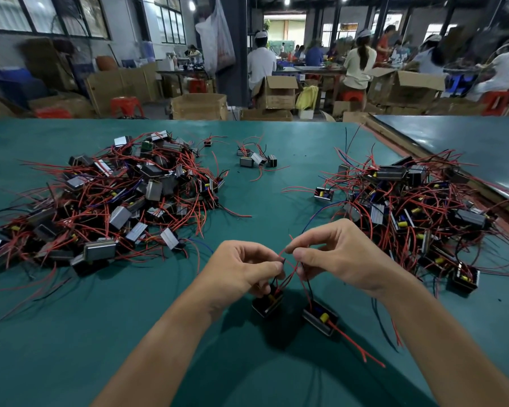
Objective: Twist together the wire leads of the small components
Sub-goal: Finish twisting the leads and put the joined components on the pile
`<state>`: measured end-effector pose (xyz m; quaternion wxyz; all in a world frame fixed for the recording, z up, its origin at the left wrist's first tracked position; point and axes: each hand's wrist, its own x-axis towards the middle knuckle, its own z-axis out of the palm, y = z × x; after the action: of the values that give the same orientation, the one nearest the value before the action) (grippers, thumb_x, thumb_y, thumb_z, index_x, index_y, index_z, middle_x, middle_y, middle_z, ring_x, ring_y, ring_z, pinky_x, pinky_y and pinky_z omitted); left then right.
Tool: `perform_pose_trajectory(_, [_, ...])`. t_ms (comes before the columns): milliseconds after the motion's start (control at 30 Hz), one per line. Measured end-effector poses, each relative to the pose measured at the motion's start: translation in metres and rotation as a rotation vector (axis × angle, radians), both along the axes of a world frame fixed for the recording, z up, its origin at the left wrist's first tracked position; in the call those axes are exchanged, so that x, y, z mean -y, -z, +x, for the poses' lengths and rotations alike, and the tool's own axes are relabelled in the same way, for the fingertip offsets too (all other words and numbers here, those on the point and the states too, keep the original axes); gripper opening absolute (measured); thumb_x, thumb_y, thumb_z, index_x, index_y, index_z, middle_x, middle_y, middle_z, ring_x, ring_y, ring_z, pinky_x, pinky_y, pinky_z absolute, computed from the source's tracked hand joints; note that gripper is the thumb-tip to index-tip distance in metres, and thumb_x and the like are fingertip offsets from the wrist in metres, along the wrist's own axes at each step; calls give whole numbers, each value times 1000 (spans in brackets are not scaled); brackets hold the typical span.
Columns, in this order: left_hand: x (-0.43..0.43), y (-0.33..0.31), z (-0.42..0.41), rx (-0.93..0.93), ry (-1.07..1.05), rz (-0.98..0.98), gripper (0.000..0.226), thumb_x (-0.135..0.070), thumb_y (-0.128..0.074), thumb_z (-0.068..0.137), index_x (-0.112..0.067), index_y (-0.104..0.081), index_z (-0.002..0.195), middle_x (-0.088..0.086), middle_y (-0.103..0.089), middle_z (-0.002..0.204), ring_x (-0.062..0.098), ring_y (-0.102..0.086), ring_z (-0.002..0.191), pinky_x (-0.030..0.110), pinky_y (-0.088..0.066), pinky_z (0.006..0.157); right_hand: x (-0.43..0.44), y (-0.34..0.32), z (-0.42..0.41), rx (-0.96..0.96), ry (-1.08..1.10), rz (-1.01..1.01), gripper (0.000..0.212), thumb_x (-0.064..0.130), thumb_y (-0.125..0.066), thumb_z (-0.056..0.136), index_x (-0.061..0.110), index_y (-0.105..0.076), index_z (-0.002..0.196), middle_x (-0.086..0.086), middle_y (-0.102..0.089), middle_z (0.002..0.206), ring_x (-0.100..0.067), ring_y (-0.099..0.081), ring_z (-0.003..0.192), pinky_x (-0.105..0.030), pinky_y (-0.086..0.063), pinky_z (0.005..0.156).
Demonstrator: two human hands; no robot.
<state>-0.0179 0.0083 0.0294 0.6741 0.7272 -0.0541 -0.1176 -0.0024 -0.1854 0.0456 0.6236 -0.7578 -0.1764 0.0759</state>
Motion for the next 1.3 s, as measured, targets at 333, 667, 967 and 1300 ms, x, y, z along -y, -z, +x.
perform_pose_trajectory(333, [1, -3, -6, 26, 78, -45, 9, 4, -75, 77, -4, -74, 80, 4, -64, 61, 8, -51, 45, 17, -43, 48, -10, 4, -1, 92, -40, -38, 30, -5, -73, 81, 23, -79, 72, -10, -72, 70, -15, -61, 64, -26, -51, 60])
perform_pose_trajectory(667, [6, 4, -3, 53, 29, -26, 6, 0, -72, 82, -4, -76, 83, -5, -60, 50, 5, -40, 42, 15, -35, 45, -8, 2, 0, 115, -42, -50, 28, -1, -75, 81, 26, -79, 73, -23, -71, 75, -20, -59, 64, -27, -51, 59])
perform_pose_trajectory(967, [5, 2, -5, 79, 108, -67, 8, 2, -72, 80, -3, -76, 84, 1, -62, 61, 8, -44, 49, 17, -38, 47, -8, 3, 0, 102, -47, -42, 29, 0, -72, 83, 26, -79, 73, -22, -73, 80, -20, -61, 66, -25, -53, 60])
perform_pose_trajectory(1300, [13, 10, -4, 126, 16, -19, 5, 2, -77, 75, -2, -75, 76, 1, -55, 55, 6, -38, 45, 15, -32, 44, -7, -2, -1, 27, -40, -28, 16, 1, -74, 80, 12, -71, 69, -2, -67, 61, -13, -58, 55, -21, -50, 55])
